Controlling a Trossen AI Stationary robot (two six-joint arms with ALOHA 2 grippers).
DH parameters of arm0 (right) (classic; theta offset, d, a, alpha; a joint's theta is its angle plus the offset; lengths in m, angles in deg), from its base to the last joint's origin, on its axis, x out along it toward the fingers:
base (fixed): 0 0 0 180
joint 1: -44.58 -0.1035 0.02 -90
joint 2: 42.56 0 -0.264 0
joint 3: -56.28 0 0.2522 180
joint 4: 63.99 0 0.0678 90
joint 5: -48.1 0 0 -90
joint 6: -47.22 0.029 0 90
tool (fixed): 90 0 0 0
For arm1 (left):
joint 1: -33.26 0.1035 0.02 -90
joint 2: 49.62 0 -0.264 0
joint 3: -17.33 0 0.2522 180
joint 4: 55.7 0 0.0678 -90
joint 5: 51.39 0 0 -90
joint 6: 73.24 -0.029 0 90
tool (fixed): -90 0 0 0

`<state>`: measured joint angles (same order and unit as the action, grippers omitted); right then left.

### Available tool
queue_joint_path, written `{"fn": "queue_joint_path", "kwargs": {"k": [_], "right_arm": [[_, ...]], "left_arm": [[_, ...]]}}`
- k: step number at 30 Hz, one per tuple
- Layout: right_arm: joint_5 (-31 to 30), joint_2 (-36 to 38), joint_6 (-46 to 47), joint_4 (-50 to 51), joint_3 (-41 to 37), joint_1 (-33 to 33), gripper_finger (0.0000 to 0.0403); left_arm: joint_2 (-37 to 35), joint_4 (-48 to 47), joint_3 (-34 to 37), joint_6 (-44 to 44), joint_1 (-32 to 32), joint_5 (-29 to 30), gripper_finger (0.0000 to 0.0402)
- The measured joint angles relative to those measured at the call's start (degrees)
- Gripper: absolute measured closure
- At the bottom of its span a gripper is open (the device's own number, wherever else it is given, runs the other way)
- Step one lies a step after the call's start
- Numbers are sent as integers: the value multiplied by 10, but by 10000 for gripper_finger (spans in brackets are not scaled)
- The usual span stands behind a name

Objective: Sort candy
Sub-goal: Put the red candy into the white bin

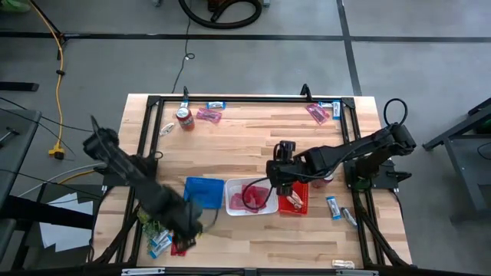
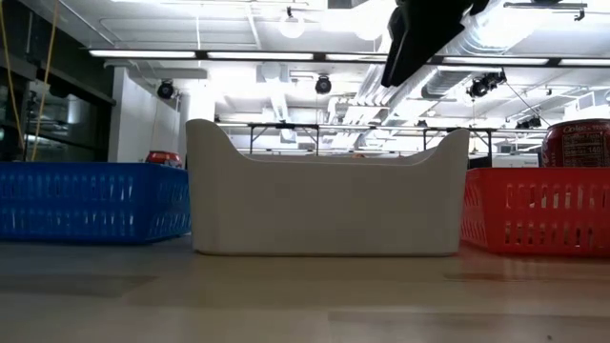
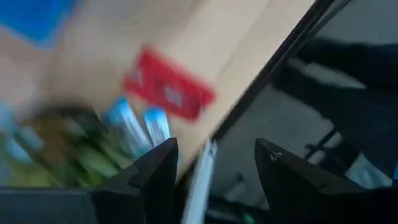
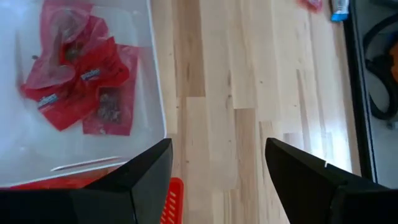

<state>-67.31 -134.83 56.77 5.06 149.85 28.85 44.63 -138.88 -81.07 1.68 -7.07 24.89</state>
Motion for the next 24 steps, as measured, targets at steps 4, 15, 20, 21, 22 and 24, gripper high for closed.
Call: {"fn": "queue_joint_path", "kwargs": {"k": [4,15,20,21,22,24], "right_arm": [[13,0,-10,0,0,1,150],[20,0,-36,-7,0,1,150],[20,0,-34,-7,0,1,150],[20,0,-34,-7,-1,1,150],[21,0,-34,-7,-1,1,150],[27,0,-34,-7,-1,1,150]], "left_arm": [[68,7,0,119,-36,-49,202],[161,19,0,235,-52,1,202],[175,27,10,291,-67,13,202],[175,32,15,307,-72,13,202],[176,35,19,323,-76,13,202],[176,47,24,353,-81,13,202]]}}
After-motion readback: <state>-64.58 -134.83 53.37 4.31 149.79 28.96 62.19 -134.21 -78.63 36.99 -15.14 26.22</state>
